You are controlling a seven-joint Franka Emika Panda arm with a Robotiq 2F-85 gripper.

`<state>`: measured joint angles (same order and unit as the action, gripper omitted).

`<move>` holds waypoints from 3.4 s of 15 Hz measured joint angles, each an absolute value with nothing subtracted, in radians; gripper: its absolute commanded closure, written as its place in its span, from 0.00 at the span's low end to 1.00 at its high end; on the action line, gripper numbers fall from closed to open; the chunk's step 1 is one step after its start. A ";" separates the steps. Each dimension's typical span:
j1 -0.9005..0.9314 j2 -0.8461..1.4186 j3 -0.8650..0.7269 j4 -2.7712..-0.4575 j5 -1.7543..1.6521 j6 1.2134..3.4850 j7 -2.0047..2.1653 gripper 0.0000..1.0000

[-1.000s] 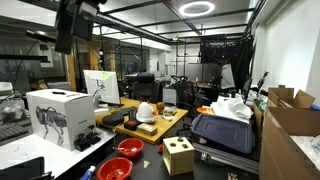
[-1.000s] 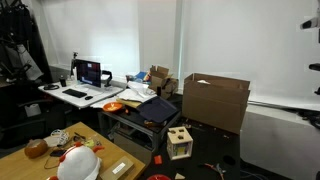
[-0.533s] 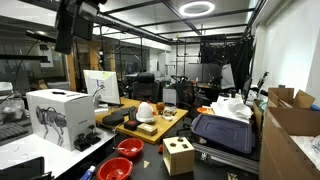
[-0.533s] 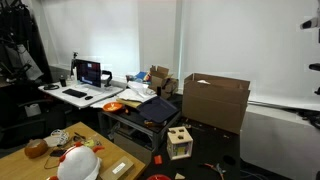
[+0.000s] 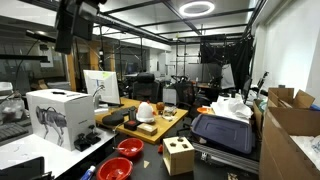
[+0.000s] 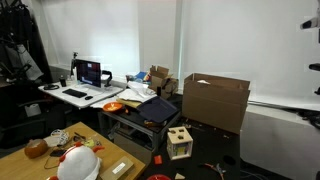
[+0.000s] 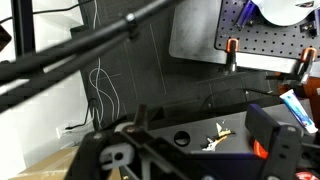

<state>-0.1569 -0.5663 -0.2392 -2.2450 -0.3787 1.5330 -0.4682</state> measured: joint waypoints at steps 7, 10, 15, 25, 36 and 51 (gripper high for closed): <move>-0.157 -0.566 -0.239 -2.245 -0.379 1.533 -0.468 0.00; -0.157 -0.566 -0.239 -2.245 -0.379 1.533 -0.468 0.00; -0.149 -0.564 -0.241 -2.245 -0.377 1.533 -0.468 0.00; -0.024 -0.390 -0.237 -2.172 -0.232 1.647 -0.472 0.00; 0.027 -0.106 -0.122 -2.038 0.039 1.833 -0.569 0.00; 0.093 0.305 0.102 -1.763 0.146 2.038 -0.354 0.00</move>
<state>0.0926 0.3050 0.1021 -1.7634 0.1455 2.0384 -0.3538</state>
